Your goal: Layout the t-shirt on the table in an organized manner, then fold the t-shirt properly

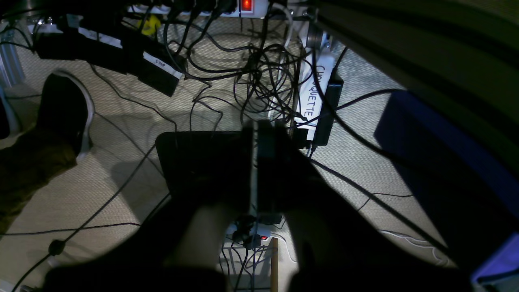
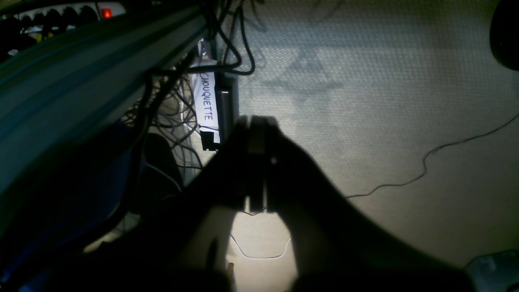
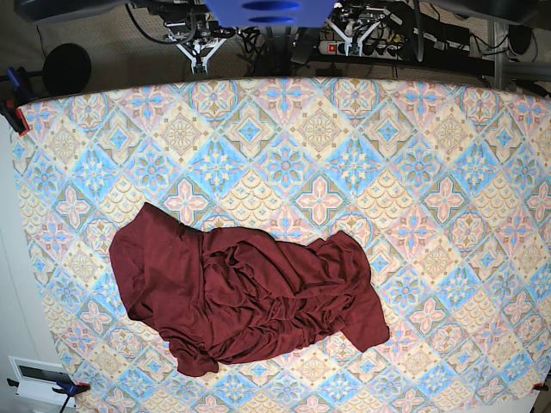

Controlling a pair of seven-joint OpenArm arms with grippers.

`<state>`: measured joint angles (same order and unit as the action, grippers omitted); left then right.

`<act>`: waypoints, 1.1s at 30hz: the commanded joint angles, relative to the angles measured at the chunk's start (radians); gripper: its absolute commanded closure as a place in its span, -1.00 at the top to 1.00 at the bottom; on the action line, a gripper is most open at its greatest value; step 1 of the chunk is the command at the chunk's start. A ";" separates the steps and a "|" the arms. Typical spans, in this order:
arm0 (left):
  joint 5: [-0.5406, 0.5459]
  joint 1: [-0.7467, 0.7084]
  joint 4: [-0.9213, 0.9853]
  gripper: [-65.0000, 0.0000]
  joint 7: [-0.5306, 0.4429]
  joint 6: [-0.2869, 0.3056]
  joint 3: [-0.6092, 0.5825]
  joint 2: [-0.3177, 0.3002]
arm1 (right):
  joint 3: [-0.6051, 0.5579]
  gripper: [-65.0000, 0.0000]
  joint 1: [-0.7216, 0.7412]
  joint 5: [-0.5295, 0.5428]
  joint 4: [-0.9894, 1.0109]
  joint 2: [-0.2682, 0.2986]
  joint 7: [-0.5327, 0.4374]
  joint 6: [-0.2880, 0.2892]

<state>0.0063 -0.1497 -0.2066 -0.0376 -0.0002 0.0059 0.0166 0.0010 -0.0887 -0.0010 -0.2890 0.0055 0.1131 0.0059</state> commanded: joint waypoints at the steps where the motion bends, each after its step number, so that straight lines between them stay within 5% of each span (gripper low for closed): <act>1: -0.004 -0.006 -0.003 -0.99 -0.003 -0.001 0.001 0.004 | 0.003 -1.00 -0.003 -0.001 -0.006 0.003 -0.008 -0.002; 33: -0.006 -0.038 -0.003 -0.99 -0.003 -0.001 -0.005 -0.014 | 0.004 -1.00 -0.047 0.000 -0.009 0.009 -0.006 -0.002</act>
<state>0.0029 -0.1780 -0.2092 -0.0444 -0.0002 0.0048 0.0048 0.0029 -0.1188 -0.0006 -0.3023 0.0086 0.0959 0.0055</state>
